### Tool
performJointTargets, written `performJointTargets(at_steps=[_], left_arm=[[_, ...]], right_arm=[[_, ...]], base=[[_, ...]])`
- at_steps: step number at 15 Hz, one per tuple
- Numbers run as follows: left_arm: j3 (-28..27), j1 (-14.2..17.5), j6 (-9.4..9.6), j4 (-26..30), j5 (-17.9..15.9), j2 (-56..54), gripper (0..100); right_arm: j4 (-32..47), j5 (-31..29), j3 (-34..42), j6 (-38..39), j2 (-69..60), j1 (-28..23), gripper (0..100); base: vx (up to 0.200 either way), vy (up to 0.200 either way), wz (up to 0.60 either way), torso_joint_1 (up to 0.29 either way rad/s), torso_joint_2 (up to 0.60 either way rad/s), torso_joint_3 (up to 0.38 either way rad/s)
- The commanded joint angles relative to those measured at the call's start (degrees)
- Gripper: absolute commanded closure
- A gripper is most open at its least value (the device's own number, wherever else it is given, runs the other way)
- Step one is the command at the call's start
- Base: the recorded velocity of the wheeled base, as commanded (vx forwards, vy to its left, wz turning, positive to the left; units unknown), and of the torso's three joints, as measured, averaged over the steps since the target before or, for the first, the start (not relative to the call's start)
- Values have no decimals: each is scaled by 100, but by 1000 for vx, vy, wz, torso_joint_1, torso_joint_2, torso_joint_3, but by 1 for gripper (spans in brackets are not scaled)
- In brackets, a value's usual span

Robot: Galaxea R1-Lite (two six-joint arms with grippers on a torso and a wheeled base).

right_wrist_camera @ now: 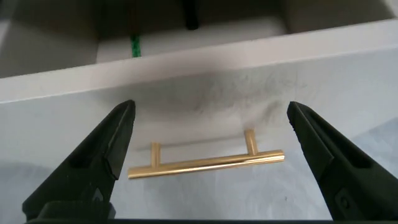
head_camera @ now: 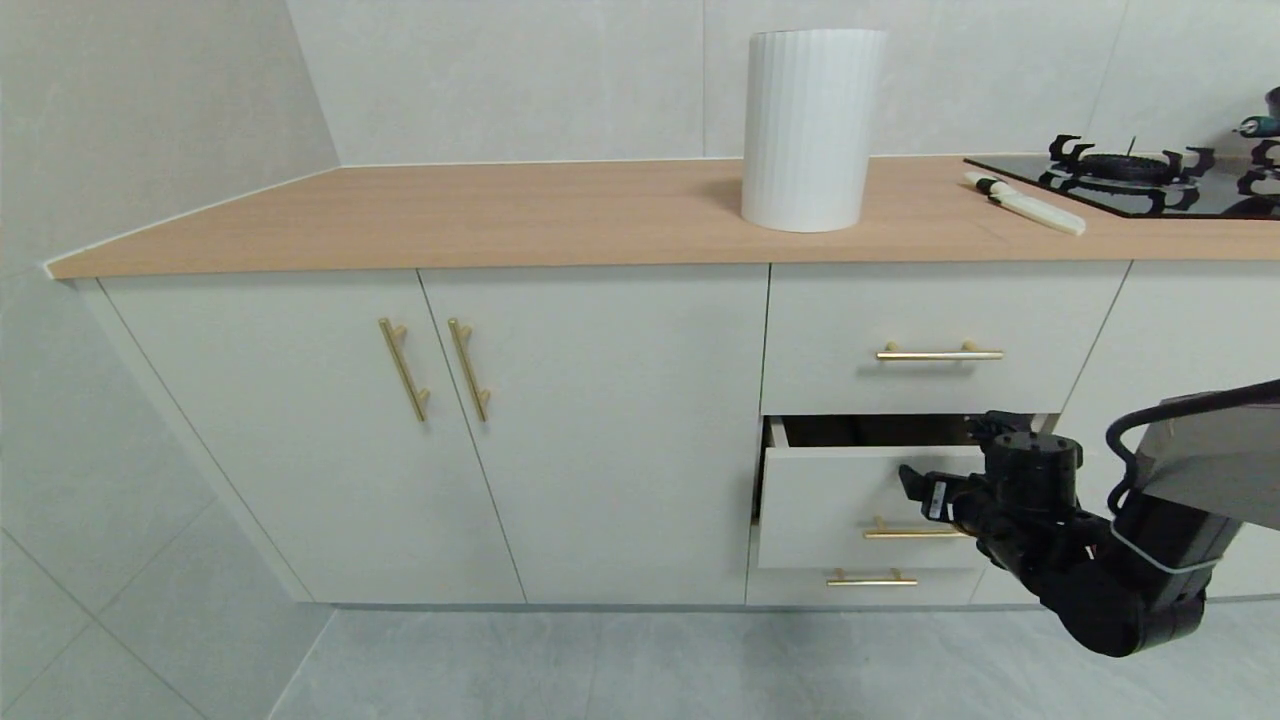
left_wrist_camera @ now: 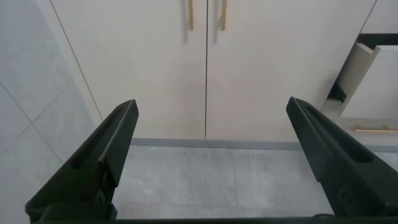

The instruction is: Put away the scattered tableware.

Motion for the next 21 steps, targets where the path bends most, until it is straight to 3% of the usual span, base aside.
performJointTargets(at_steps=[1,8,21], left_arm=[[1,0,-4,-2,2,0,0],[1,0,-4,-2,2,0,0],[1,0,-4,-2,2,0,0]], right_arm=[[-87,-70,-126,4,356,2,0],[-641,-491,-662,13,813,2,0],[-852,-1115,-1594,30,1217,-218,0]], base=[[0,0,0,0,0,0],[0,0,0,0,0,0],[0,0,0,0,0,0]])
